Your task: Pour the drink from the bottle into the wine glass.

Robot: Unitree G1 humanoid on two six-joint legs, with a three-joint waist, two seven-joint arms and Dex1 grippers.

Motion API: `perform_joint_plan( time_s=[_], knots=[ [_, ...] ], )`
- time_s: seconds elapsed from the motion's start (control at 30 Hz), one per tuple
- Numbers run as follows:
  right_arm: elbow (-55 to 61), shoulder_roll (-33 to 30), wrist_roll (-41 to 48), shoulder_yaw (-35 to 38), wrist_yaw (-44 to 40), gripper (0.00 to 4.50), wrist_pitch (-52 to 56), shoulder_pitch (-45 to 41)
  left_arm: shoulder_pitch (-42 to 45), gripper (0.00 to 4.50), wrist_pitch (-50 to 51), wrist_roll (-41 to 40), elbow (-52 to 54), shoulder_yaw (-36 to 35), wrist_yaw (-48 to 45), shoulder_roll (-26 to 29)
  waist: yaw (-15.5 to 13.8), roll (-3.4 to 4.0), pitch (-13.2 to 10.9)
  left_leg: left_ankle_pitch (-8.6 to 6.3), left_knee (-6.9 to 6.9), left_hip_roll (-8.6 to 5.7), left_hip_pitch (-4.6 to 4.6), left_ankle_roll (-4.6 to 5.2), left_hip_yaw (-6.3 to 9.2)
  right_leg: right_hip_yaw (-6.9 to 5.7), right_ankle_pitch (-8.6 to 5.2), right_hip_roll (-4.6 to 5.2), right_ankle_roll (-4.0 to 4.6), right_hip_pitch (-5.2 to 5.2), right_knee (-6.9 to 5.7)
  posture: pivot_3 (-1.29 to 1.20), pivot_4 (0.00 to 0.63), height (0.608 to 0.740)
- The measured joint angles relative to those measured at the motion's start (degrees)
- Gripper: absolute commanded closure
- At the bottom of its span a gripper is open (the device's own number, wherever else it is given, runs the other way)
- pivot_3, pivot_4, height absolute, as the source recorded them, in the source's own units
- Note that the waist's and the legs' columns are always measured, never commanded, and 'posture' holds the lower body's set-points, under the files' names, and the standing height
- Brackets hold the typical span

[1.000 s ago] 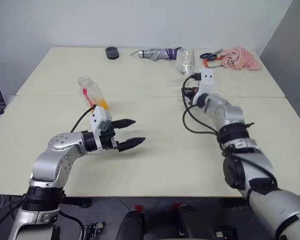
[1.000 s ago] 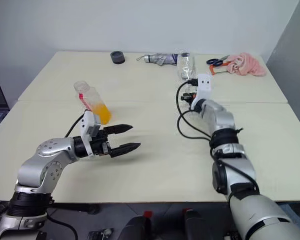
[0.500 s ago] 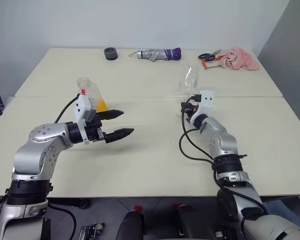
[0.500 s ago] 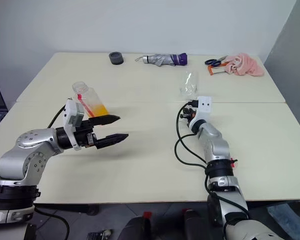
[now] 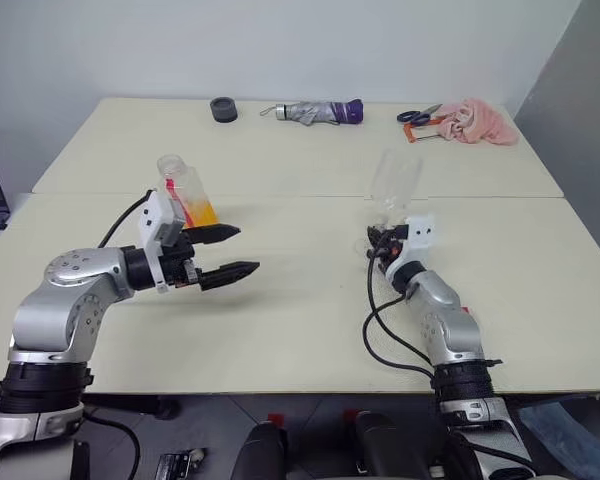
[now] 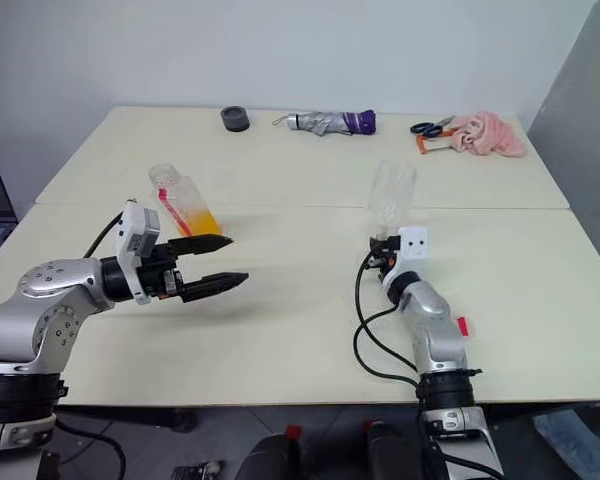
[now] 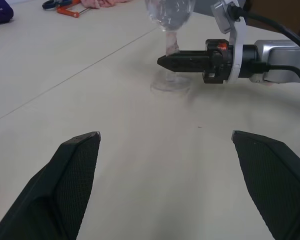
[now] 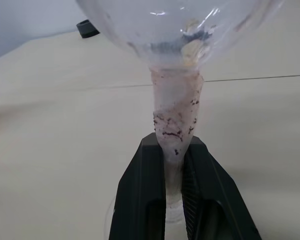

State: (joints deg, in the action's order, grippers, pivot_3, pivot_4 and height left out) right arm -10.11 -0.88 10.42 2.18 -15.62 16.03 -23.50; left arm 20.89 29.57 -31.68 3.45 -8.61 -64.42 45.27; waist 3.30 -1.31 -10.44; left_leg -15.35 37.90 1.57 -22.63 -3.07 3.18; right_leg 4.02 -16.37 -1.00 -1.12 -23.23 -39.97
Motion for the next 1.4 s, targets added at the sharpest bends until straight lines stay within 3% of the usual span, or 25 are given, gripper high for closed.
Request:
perform_joint_plan(
  time_s=[0.47,0.63,1.0,1.27,1.3,1.4],
  knots=[
    [-3.81,-0.81,-3.32,-5.23,-4.33,4.36,-12.31,0.89,-0.24,0.0,-1.97,0.42,-1.03,-0.89,2.03,-0.47,0.23,-0.11,0.07,0.0,-0.01,0.07,0.01,0.0,-0.06,0.07,0.0,-0.16,0.02,-0.07,-0.01,0.0,0.15,0.74],
    [-10.67,0.59,-5.44,-9.18,-7.15,4.36,-19.69,-4.78,-1.71,0.0,-2.54,0.37,-1.01,-2.2,3.87,-0.51,0.45,-0.05,0.01,0.0,-0.01,0.08,-0.01,-0.01,-0.04,0.05,0.01,-0.14,0.02,-0.1,-0.02,0.0,0.15,0.74],
    [-38.74,4.42,-10.3,-12.22,-8.14,4.36,-33.88,-19.2,-4.89,0.0,-2.49,0.09,1.77,-5.01,6.27,-0.49,0.36,-0.04,0.0,0.0,-0.01,0.07,-0.07,-0.02,-0.01,0.03,0.01,0.09,0.03,-0.11,-0.01,0.0,0.15,0.74],
    [-45.87,4.6,-10.15,-11.08,-8.88,4.36,-38.25,-22.03,-6.64,0.0,-2.36,0.07,3.3,-5.36,6.33,-0.43,0.33,-0.04,0.0,0.01,-0.01,0.07,-0.07,-0.02,0.02,0.01,0.01,0.09,0.03,-0.1,-0.02,0.0,0.15,0.74],
    [-46.09,4.67,-10.11,-10.77,-9.07,3.66,-38.32,-22.09,-6.66,0.0,-2.36,0.07,3.3,-5.36,6.33,-0.43,0.32,-0.04,0.0,0.01,0.0,0.07,-0.07,-0.02,0.03,0.0,0.01,0.09,0.03,-0.1,-0.02,0.0,0.15,0.74],
    [-46.57,4.94,-9.56,-10.01,-9.84,2.78,-38.32,-22.1,-6.65,0.0,-2.36,0.08,3.32,-5.35,6.33,-0.43,0.33,-0.03,-0.01,0.01,0.0,0.07,-0.07,-0.03,0.03,0.01,0.01,0.09,0.03,-0.1,-0.02,0.0,0.15,0.74]
  ],
)
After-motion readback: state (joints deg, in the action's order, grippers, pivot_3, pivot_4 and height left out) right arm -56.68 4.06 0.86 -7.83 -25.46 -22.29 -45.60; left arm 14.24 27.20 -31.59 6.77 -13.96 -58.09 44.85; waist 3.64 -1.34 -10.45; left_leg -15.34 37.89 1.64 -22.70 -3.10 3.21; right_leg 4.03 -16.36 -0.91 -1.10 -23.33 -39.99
